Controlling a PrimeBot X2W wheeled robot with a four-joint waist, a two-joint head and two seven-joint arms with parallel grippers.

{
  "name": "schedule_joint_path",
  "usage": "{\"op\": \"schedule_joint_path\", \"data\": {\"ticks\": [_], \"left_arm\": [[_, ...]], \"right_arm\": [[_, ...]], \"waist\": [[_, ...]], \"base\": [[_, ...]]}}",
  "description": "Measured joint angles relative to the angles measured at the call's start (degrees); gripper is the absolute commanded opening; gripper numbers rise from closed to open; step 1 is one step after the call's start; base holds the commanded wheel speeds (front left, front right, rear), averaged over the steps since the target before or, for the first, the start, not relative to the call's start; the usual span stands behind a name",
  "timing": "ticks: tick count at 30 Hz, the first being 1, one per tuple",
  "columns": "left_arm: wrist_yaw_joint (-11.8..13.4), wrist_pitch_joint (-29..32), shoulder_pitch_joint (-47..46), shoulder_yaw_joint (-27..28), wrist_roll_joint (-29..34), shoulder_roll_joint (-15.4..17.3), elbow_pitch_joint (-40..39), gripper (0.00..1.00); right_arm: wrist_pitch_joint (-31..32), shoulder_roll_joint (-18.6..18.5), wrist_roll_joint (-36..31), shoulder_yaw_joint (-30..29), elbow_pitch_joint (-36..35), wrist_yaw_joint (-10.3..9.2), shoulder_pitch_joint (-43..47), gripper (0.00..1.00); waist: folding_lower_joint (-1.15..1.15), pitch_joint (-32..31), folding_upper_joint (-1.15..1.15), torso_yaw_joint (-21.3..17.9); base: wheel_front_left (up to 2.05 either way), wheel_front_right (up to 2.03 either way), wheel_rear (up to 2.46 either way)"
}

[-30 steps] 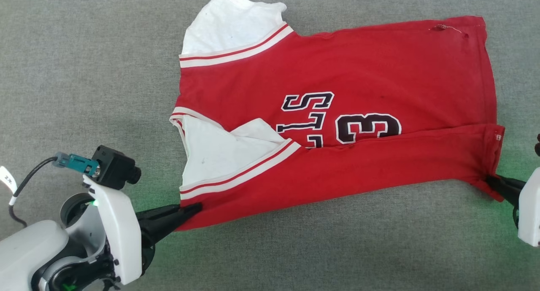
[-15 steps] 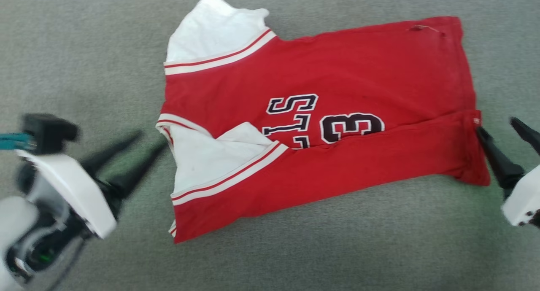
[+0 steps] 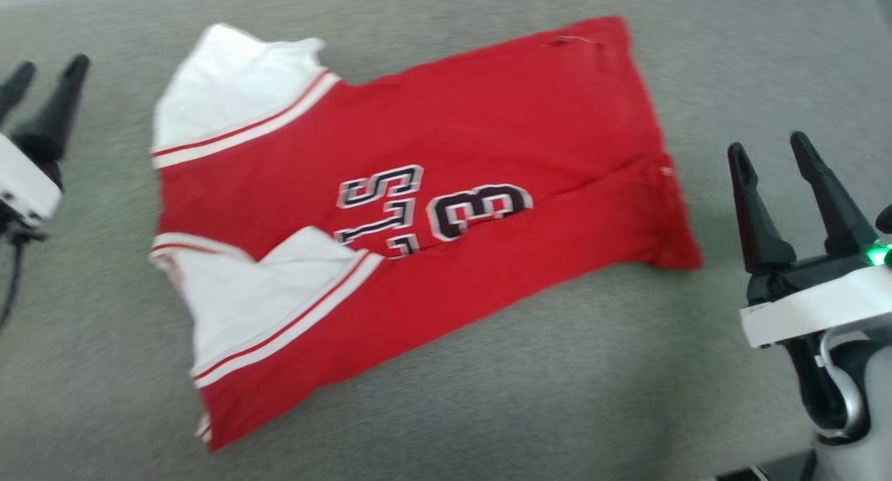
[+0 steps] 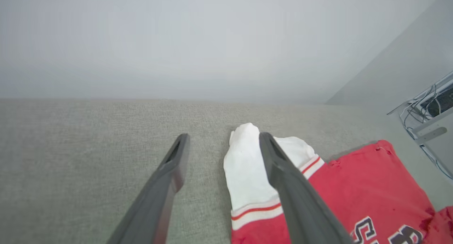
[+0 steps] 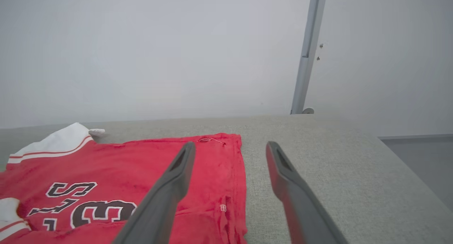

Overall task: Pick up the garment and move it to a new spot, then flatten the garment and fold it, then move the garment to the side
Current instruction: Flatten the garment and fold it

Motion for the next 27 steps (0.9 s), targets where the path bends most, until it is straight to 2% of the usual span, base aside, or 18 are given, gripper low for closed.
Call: {"op": "schedule_joint_path", "data": {"ticks": [3,10,14,19,20,21,22,23,27], "left_arm": [[-1.24,6.37,-5.1,-1.64,2.07,-0.32,4.75,1.0],[-3.05,28.73,-15.21,-7.33,3.63,-0.87,13.28,1.0],[-4.0,38.68,-19.46,-9.75,5.01,-0.54,16.5,1.0],[-5.0,43.07,-22.23,-10.73,5.39,-1.09,17.45,1.0],[-5.25,44.0,-22.9,-10.74,5.3,-1.27,17.58,0.93],[-5.45,44.72,-23.24,-10.7,5.04,-1.55,17.74,0.46],[-5.69,45.32,-23.53,-10.69,4.76,-1.7,17.67,0.09],[-6.09,45.81,-24.0,-10.69,4.66,-1.81,17.46,0.0],[-6.61,45.4,-24.4,-10.69,3.93,-2.34,16.69,0.0]], "right_arm": [[-0.68,1.59,-0.3,0.21,0.04,0.0,0.03,1.0],[-1.08,3.44,-0.2,1.69,0.89,0.0,0.66,1.0],[-1.16,3.83,0.25,2.79,1.69,0.0,0.51,1.0],[-1.22,4.0,0.63,3.25,2.15,0.0,0.4,1.0],[-1.22,4.05,0.68,3.32,2.19,0.0,0.2,1.0],[-1.21,4.08,0.76,3.5,2.22,0.0,-0.07,1.0],[-1.16,4.05,0.82,3.74,2.26,0.0,-0.26,1.0],[-0.97,3.94,0.88,4.1,2.33,0.0,-0.61,1.0],[2.03,2.11,1.35,6.49,2.99,0.0,-5.14,1.0]], "waist": [[0.0,0.45,0.0,-2.88],[0.0,3.34,0.0,-7.96],[0.0,5.32,0.0,-9.92],[0.0,7.14,0.0,-10.86],[0.0,7.53,0.0,-10.9],[0.0,7.88,0.0,-10.88],[0.0,8.17,0.0,-10.79],[0.0,8.4,0.0,-10.64],[0.0,9.1,0.0,-9.76]], "base": [[0.0,0.0,0.0],[0.0,0.0,0.0],[0.0,0.0,0.0],[0.0,0.0,0.0],[0.0,0.0,0.0],[0.0,0.0,0.0],[0.0,0.0,0.0],[0.0,0.0,0.0],[0.0,0.0,0.0]]}}
